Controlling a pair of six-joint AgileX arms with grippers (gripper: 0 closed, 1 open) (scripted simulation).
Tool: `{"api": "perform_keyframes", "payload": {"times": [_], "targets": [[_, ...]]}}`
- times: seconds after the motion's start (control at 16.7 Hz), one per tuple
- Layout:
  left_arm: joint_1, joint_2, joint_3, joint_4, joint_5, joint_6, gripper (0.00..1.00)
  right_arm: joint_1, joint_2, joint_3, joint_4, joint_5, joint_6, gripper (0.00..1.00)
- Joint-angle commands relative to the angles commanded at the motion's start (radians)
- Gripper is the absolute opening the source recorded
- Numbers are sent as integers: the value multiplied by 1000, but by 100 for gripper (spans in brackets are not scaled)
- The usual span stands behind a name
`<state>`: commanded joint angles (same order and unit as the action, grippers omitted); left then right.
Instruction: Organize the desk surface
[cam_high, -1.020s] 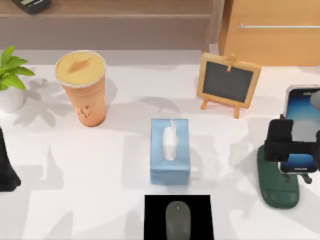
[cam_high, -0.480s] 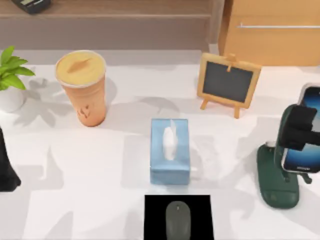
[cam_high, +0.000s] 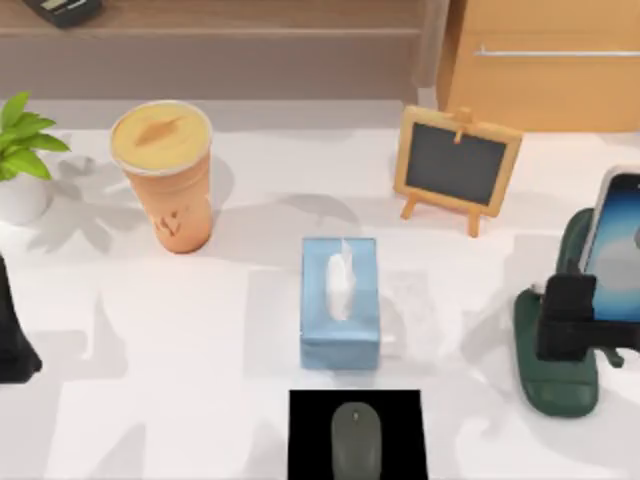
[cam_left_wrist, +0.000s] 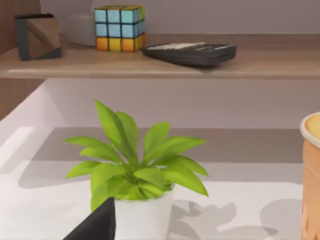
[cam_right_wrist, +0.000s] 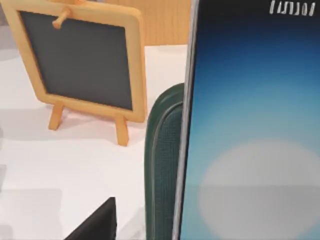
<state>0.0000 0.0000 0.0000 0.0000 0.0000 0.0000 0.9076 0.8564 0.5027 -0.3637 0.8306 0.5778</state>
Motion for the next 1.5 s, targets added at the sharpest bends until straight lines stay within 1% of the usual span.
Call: {"api": "perform_keyframes", "payload": {"times": [0.24, 0.36, 0.48, 0.66, 0.78, 1.02, 1.2, 1.5], "targets": [[0, 0, 0, 0, 0, 0, 100, -4, -10, -2, 10, -4, -8, 100], [0, 0, 0, 0, 0, 0, 100, -6, -54, -25, 46, -23, -48, 100], [0, 0, 0, 0, 0, 0, 100, -28, -132, -64, 89, -55, -119, 100], [0, 0, 0, 0, 0, 0, 100, -98, -301, -131, 148, -116, -264, 100], [0, 0, 0, 0, 0, 0, 100, -171, -405, -170, 179, -172, -342, 100], [0, 0, 0, 0, 0, 0, 100, -294, -541, -233, 244, -268, -418, 100], [0, 0, 0, 0, 0, 0, 100, -444, -626, -283, 278, -392, -471, 100], [0, 0, 0, 0, 0, 0, 100, -774, -760, -422, 314, -699, -548, 100]]}}
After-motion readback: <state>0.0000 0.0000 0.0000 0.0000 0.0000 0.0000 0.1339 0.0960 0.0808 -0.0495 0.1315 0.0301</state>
